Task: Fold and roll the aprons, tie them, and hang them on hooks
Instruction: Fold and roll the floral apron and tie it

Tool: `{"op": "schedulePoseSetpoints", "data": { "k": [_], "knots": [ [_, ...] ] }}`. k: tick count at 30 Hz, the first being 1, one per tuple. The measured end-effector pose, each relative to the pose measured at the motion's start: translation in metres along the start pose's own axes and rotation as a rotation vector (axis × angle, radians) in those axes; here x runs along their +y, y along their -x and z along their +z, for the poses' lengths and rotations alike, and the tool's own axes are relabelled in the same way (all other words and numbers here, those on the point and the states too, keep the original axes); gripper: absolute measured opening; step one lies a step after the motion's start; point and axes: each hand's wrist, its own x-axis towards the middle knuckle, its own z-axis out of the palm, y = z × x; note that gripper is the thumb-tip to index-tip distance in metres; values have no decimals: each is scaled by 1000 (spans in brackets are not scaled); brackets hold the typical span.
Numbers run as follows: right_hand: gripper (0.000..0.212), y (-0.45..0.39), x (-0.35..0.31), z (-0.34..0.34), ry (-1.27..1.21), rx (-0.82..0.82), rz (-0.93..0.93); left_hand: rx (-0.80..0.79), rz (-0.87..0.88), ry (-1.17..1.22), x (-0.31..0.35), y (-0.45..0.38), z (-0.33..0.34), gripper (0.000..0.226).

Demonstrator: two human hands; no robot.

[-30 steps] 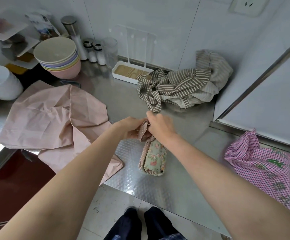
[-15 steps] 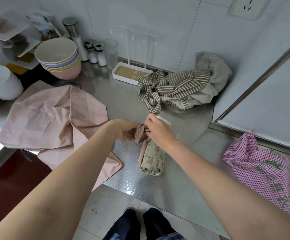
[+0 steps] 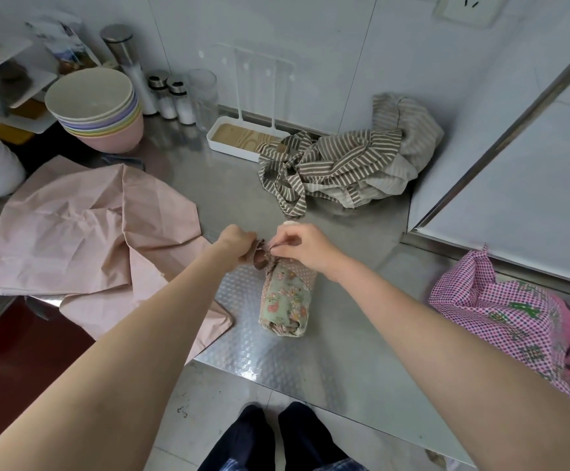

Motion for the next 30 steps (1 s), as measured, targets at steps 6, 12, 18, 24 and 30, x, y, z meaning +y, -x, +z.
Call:
{"op": "schedulePoseSetpoints", "data": {
  "k": [6, 12, 18, 24, 30],
  "knots": [
    [18, 2, -9, 0, -449, -24, 196, 40, 189, -148, 4, 7, 3, 23],
    [21, -12, -15, 5, -504, 87, 435, 36, 265, -45, 1, 9, -1, 27],
    [17, -28, -13, 11, -418, 179, 513, -124, 452, -59, 15, 23, -2, 13],
    [14, -22, -16, 14, -263, 32, 373, -211, 407, -68, 19, 27, -4, 23],
    [16, -24, -17, 9, -309, 1, 399, -364, 351, -105, 22, 38, -10, 31]
  ]
}}
